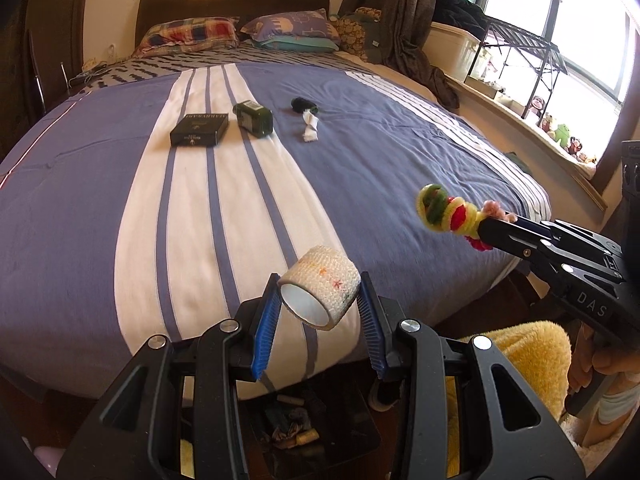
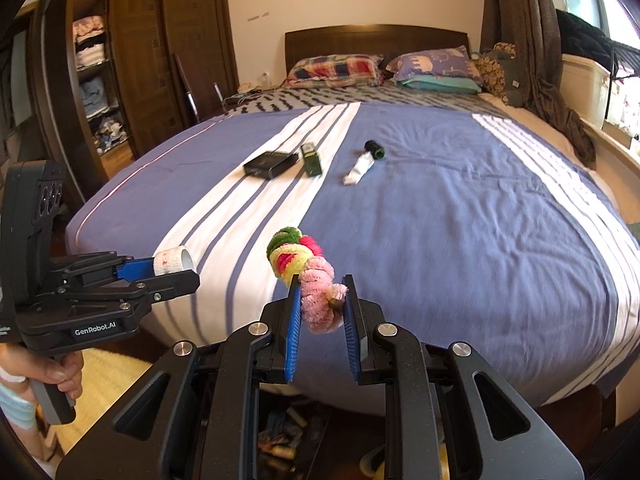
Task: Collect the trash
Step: 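Carry the hair ties and tape roll with both tools down over the bin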
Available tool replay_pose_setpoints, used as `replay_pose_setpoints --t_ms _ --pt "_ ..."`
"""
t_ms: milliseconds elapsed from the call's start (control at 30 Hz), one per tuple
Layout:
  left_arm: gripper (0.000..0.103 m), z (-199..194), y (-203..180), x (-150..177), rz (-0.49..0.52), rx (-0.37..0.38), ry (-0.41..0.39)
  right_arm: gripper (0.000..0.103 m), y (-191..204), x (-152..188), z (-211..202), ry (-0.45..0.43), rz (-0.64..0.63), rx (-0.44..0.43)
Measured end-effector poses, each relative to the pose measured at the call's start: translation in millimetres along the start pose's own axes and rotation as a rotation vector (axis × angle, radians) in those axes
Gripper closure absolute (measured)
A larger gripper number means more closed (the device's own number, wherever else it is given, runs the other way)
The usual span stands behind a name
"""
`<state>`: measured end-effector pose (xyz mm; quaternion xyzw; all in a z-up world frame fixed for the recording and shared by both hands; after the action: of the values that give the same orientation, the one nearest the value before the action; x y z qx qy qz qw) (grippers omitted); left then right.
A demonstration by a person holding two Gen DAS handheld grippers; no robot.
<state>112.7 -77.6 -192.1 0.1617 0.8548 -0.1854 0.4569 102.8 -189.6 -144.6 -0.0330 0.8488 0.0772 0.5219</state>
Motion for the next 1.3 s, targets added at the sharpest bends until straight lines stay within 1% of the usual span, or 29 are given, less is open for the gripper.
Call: replay_pose_setpoints --t_ms 233,400,500,733,967,1133,1300 --pt "0.067 -21 -2 34 -0.015 -0.008 0.019 0.083 13 33 -17 0.045 0.012 -0.030" --pt "0.067 -28 3 65 -0.033 -0.019 0.055 0.083 20 59 -22 0.091 0.022 -0.042" --pt "0.067 -27 8 87 -0.054 -0.020 0.085 0.083 25 82 -19 0.139 0.027 -0.050" --pt "0.067 -12 24 133 -0.095 -0.052 0.165 0.083 31 132 -5 0.246 0.035 -0.039" --pt "0.067 12 29 176 -0.119 -0.054 0.261 0.083 40 184 19 0.373 0.031 -0.038" --pt "0.067 26 33 202 -0.129 -0.052 0.322 0.083 42 214 34 0.447 0.027 -0.031" --pt "0.067 41 35 229 -0.157 -0.036 0.387 0.083 43 235 47 0.502 0.033 -0.017"
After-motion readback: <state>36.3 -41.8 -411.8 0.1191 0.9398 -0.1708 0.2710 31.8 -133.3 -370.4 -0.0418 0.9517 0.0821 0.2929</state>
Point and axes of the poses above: each gripper's, at about its wrist camera, not at the fingertips, and z roughly the way its jaws point, y to its left, x to its underside, the point moved 10 cm from there along z, roughly the way its jaws point, and after that the axes turned 13 degrees about -y, right-handed, at the moved point
